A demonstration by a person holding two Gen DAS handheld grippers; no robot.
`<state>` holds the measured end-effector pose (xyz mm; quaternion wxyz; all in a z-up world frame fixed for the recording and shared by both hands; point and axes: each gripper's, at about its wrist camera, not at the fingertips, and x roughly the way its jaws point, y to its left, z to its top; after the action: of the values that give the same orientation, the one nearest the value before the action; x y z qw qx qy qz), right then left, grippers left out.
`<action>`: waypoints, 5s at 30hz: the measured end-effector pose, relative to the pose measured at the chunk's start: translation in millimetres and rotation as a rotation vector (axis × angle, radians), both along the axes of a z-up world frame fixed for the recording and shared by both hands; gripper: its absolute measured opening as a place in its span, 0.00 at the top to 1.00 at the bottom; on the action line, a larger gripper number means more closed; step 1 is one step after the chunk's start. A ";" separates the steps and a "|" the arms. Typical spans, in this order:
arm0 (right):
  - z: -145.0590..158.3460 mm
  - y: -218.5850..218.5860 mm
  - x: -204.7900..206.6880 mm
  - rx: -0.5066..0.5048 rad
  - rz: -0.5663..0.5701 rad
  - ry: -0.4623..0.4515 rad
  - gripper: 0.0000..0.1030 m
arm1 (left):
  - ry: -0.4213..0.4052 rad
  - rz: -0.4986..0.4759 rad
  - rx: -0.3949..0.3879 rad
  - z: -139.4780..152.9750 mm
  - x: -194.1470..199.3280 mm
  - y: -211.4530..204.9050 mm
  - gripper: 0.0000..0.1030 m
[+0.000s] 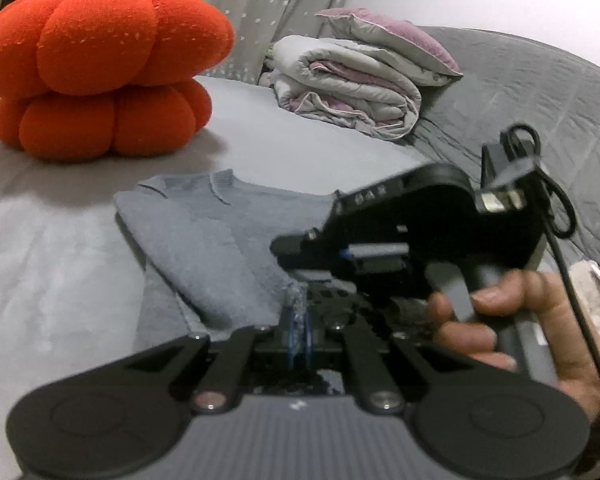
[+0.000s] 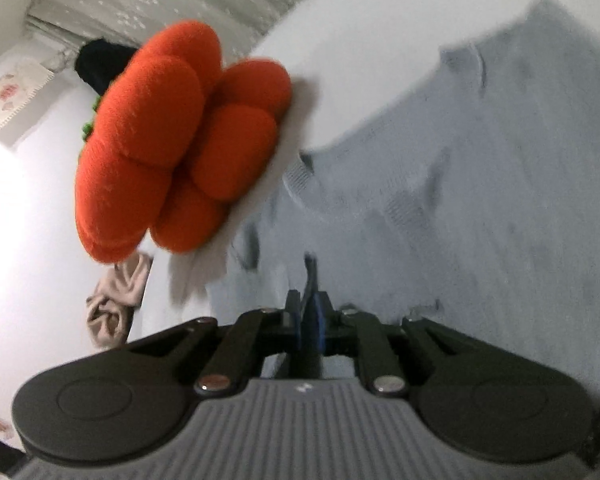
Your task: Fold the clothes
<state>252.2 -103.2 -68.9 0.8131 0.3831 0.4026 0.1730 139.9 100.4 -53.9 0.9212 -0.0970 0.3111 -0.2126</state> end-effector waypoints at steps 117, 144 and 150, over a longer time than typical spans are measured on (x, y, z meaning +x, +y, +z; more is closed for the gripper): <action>36.9 -8.8 -209.9 0.025 0.194 0.055 0.50 | 0.130 -0.033 0.453 2.7 -180.1 31.3 0.80; -7.5 48.5 -214.9 0.142 0.384 0.224 0.80 | 0.243 -0.206 0.017 21.1 -190.0 48.2 0.93; -8.4 9.8 -203.6 0.292 0.256 0.235 0.77 | 0.311 -0.368 -0.031 10.3 -192.2 27.1 0.90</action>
<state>48.6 -93.5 -77.3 0.6682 0.4599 0.5104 0.2854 -52.3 127.5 -43.6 0.8064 -0.0842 0.4585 -0.3639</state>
